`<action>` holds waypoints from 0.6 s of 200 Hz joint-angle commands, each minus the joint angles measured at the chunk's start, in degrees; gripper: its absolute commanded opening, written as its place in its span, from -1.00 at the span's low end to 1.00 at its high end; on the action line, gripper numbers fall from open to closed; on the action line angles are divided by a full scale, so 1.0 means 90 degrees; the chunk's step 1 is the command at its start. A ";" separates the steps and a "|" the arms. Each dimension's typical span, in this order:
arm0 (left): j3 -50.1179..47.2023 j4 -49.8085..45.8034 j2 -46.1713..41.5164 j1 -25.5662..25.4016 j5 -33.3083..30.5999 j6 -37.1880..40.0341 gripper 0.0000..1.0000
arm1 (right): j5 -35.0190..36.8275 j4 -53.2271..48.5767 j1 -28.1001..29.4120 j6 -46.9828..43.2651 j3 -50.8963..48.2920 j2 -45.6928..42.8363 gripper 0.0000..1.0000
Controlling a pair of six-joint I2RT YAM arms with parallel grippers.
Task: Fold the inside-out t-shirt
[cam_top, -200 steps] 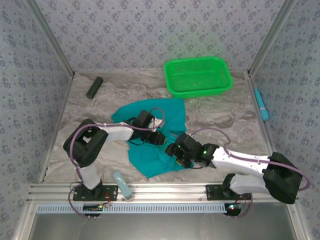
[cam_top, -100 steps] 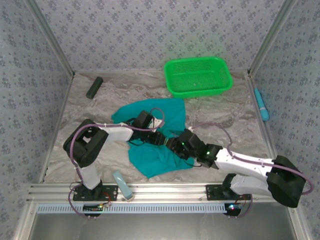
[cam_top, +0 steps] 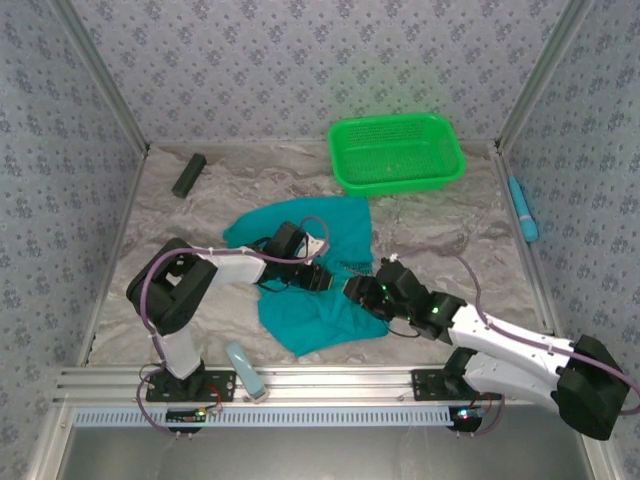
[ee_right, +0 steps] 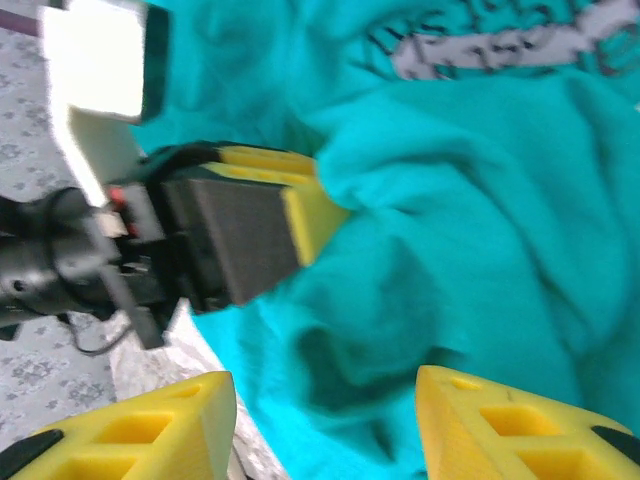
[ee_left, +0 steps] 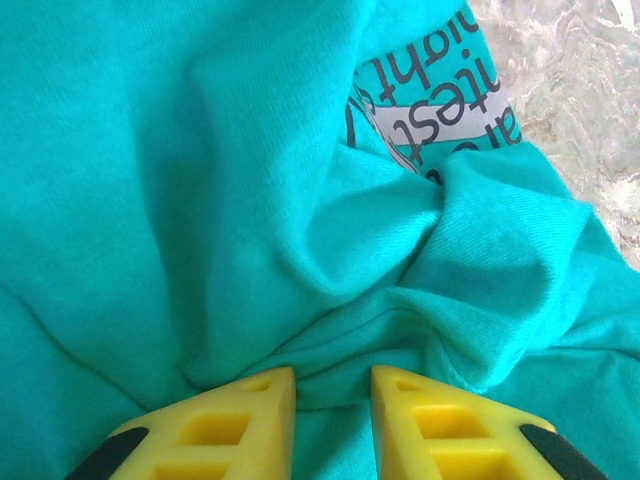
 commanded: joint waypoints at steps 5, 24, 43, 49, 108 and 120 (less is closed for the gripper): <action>-0.0123 -0.0168 0.0049 0.0021 0.0097 0.0069 -0.48 | 0.0024 -0.0297 0.0149 0.0627 -0.0173 -0.0091 0.10; -0.0087 -0.0186 0.0054 0.0021 0.0112 0.0076 -0.47 | 0.0230 -0.0489 0.0445 0.0866 0.0051 -0.0029 0.28; -0.0058 -0.0190 0.0067 0.0021 0.0100 0.0086 -0.47 | 0.0544 -0.0646 0.0586 0.1086 0.0166 0.0150 0.36; -0.0053 -0.0188 0.0074 0.0022 0.0097 0.0086 -0.48 | 0.0597 -0.0496 0.0593 0.1218 0.0110 0.0219 0.37; -0.0089 -0.0167 0.0039 0.0018 0.0084 0.0075 -0.48 | 0.1307 0.0241 0.0254 0.1653 -0.0015 0.0651 0.41; -0.0096 -0.0178 0.0040 0.0021 0.0097 0.0086 -0.48 | 0.1328 0.0198 0.0109 0.1664 -0.0034 0.0622 0.41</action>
